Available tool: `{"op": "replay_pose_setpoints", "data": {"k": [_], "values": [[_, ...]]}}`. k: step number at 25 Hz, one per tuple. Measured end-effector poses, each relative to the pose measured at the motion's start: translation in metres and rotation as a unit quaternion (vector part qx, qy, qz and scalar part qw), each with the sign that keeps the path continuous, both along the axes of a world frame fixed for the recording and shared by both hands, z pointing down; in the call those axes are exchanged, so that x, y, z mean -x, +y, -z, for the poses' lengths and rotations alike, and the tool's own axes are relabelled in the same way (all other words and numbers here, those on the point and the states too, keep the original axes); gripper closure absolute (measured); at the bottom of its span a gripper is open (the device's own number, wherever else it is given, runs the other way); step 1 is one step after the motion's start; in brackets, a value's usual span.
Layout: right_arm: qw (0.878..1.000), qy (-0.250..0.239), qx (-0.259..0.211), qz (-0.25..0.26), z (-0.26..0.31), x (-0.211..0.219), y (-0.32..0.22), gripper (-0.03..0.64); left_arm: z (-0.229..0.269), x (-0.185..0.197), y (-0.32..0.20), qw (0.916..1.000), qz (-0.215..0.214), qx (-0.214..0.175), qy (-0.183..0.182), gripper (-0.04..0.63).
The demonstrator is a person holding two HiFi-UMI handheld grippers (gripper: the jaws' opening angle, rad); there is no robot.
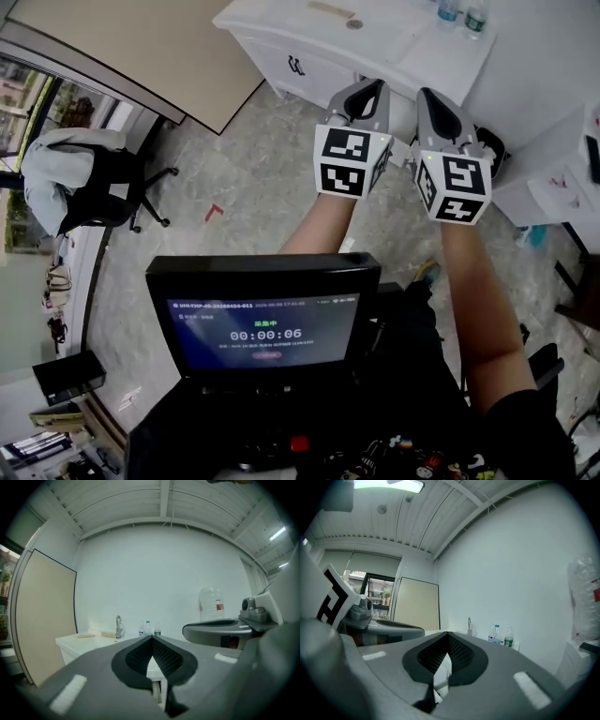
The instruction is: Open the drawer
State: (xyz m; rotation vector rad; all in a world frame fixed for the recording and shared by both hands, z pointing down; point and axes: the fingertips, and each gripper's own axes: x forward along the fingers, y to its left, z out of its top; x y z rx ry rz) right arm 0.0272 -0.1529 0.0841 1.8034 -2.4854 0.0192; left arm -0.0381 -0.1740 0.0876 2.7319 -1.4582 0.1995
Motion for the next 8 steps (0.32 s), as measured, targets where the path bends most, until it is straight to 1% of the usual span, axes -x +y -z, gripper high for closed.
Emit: {"op": "replay_pose_setpoints", "data": {"k": [3,8], "values": [[1.000,0.001,-0.001,0.003,0.001,0.000,0.007,0.597,0.000,-0.004,0.008,1.0000,-0.002,0.004,0.005,0.593],[1.000,0.000,0.002,0.003,0.002,-0.003,0.017,0.597,0.001,-0.007,0.017,1.0000,-0.002,0.002,0.000,0.594]]}}
